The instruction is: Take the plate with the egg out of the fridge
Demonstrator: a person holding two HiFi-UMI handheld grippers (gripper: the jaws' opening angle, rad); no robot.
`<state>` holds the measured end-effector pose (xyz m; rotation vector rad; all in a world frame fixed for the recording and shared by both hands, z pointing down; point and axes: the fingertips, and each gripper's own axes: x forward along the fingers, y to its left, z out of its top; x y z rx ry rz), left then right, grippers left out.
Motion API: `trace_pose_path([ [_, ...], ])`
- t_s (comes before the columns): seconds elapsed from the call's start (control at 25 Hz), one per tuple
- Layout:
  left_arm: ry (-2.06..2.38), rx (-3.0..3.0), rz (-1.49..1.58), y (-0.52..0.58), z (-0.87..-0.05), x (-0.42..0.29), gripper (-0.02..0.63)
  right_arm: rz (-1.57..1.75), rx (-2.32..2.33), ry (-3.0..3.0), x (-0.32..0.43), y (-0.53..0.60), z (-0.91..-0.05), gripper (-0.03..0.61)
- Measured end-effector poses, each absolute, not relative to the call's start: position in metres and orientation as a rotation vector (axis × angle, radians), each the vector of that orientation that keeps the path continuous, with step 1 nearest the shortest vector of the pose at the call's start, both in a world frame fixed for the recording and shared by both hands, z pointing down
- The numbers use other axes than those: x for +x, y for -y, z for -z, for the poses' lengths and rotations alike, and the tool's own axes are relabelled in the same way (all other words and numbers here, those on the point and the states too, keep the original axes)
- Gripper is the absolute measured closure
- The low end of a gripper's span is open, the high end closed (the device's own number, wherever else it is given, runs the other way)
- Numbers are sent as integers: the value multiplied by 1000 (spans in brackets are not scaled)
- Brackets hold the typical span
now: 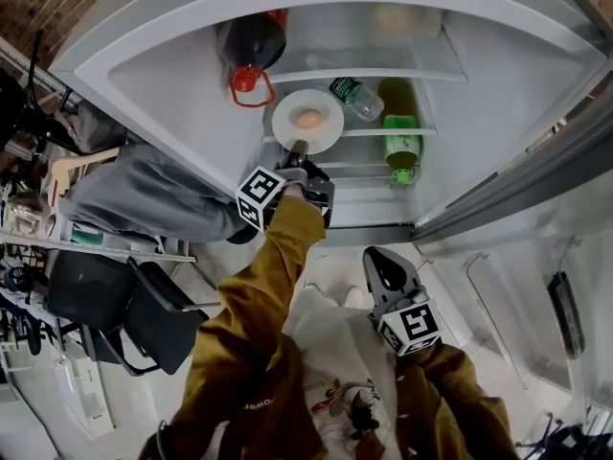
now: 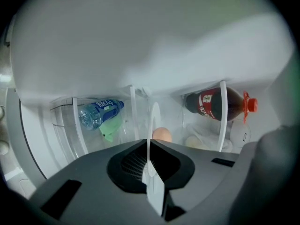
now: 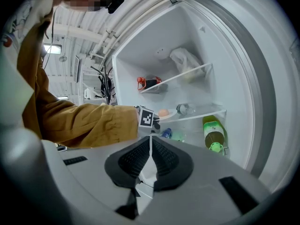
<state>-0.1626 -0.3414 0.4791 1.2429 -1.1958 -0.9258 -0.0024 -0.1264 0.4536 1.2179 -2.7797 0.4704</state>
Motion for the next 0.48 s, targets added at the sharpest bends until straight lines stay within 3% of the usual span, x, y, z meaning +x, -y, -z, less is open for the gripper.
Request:
trace_pose_path([
  [0.48, 1179, 1262, 879, 309, -480, -151, 595, -461, 1210, 2778, 1, 115, -456, 572],
])
